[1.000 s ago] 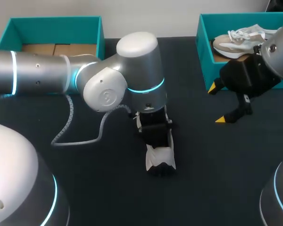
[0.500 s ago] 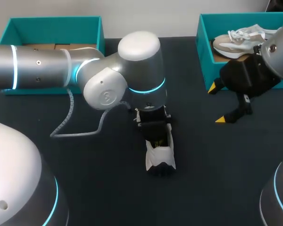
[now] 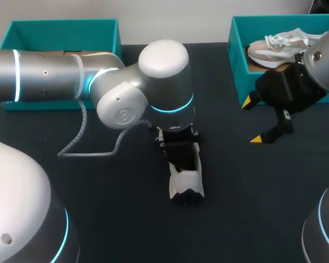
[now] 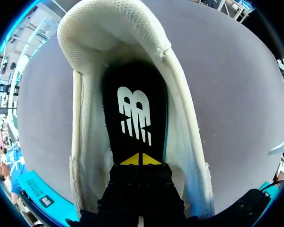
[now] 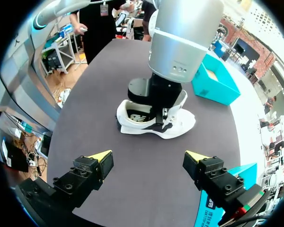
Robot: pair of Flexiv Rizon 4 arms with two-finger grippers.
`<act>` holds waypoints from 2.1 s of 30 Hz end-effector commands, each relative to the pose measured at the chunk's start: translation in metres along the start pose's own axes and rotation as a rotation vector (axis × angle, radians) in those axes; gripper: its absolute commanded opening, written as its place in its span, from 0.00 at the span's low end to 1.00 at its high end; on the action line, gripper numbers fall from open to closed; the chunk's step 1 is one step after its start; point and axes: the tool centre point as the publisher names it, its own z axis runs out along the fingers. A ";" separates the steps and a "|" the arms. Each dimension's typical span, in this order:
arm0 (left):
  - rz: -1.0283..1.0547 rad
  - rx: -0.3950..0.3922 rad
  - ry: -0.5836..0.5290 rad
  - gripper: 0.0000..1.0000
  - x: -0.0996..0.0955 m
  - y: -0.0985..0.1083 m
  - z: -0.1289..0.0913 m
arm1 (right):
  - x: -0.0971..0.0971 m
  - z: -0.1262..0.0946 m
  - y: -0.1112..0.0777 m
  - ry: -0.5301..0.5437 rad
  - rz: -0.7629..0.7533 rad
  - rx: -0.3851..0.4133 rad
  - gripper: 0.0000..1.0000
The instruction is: Take the shoe out of the shoebox, open the shoe tongue, remove and reinsert the insole, then place the shoe into the shoebox
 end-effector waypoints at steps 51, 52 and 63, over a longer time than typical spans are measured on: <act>0.172 0.588 0.036 0.00 -0.017 -0.085 0.010 | 0.000 0.002 0.000 -0.001 0.000 0.002 1.00; 0.176 0.581 0.042 0.00 -0.016 -0.085 0.013 | 0.000 0.002 0.000 -0.001 0.000 0.002 1.00; 0.150 0.335 0.075 0.00 -0.010 -0.069 0.029 | 0.000 0.002 0.000 -0.001 0.000 0.002 1.00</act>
